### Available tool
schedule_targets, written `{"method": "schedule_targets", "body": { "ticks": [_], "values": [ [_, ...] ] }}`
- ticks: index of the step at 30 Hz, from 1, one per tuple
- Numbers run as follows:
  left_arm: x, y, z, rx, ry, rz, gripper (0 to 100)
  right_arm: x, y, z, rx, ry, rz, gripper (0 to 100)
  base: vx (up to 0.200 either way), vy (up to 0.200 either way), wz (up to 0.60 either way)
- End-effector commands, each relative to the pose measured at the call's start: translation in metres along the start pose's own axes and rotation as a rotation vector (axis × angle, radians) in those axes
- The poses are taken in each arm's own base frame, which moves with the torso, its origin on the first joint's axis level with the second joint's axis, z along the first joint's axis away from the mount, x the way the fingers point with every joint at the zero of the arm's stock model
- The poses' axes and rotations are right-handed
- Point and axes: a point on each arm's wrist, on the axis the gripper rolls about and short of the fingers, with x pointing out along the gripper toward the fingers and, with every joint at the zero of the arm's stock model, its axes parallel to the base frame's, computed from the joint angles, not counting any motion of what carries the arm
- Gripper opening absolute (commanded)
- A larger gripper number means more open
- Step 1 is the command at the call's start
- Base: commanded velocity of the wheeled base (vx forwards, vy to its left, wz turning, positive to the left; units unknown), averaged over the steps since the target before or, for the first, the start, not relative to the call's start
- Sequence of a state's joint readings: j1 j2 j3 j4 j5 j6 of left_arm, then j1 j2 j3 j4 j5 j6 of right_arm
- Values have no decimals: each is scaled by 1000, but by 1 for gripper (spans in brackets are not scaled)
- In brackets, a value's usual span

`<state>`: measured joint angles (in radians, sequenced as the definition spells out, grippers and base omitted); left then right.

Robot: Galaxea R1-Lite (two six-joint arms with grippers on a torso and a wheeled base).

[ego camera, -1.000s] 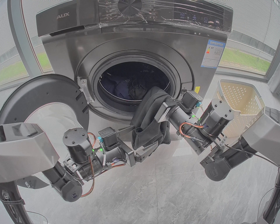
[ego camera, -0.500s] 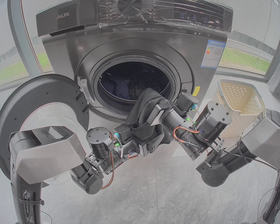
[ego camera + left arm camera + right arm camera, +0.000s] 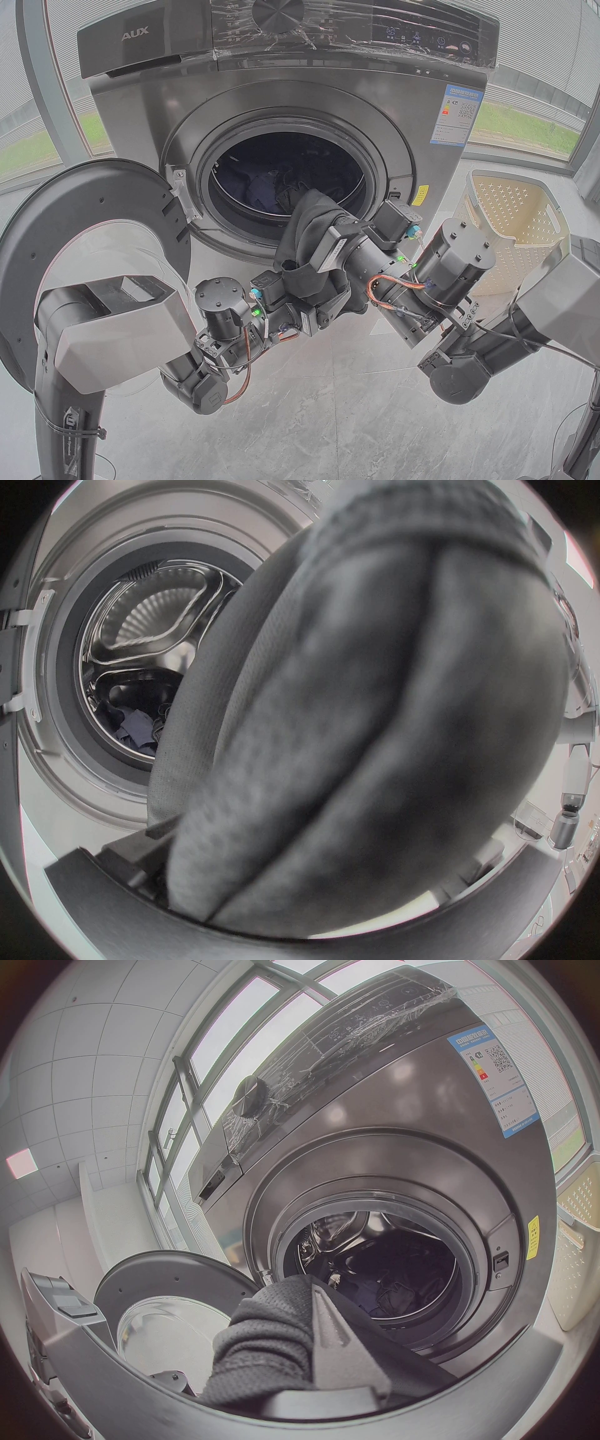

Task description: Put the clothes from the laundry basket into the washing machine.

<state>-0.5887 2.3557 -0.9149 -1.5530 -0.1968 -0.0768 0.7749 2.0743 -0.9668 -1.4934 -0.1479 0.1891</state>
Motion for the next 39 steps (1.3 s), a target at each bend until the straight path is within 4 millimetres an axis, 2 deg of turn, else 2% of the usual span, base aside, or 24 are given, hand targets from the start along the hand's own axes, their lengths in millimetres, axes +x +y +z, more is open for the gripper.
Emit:
{"method": "schedule_targets", "body": {
  "ticks": [1,6,10,11,13,14,15,18,23,29,35,36,39],
  "values": [
    [0,2,-6,-1,7,4,0,0,0,1,0,-4,1,0,0,0,0],
    [2,2,-3,2,-7,10,0,-1,-1,5,1,-9,-1,0,0,0,0],
    [3,12,7,-5,-45,76,0,-2,-9,11,0,-21,-25,0,0,0,0],
    [2,16,11,-9,-57,86,0,-4,-17,15,-7,-23,-44,0,0,0,0],
    [0,20,28,-17,-96,97,0,-8,-33,18,-24,-19,-83,0,0,0,0],
    [-1,21,29,-18,-96,98,0,-8,-34,18,-26,-18,-86,0,0,0,0],
    [-4,21,44,-22,-129,102,0,-10,-47,19,-37,-12,-121,0,0,0,0],
    [-9,19,66,-18,-178,102,0,-19,-63,10,-51,36,-166,0,0,0,0],
    [-18,11,82,-16,-199,89,0,-25,-64,-9,-41,93,-169,0,0,0,0],
    [-29,6,95,-34,-214,95,0,-21,-64,-17,-42,101,-165,0,0,0,0],
    [-38,-2,106,-70,-230,81,0,-23,-61,-13,-39,89,-143,0,0,0,0],
    [-39,-4,108,-75,-232,84,0,-24,-59,-13,-37,91,-136,100,0,0,0],
    [-49,-11,111,-82,-226,108,0,-46,-57,-17,-47,168,-122,100,0,0,0]
  ]
}}
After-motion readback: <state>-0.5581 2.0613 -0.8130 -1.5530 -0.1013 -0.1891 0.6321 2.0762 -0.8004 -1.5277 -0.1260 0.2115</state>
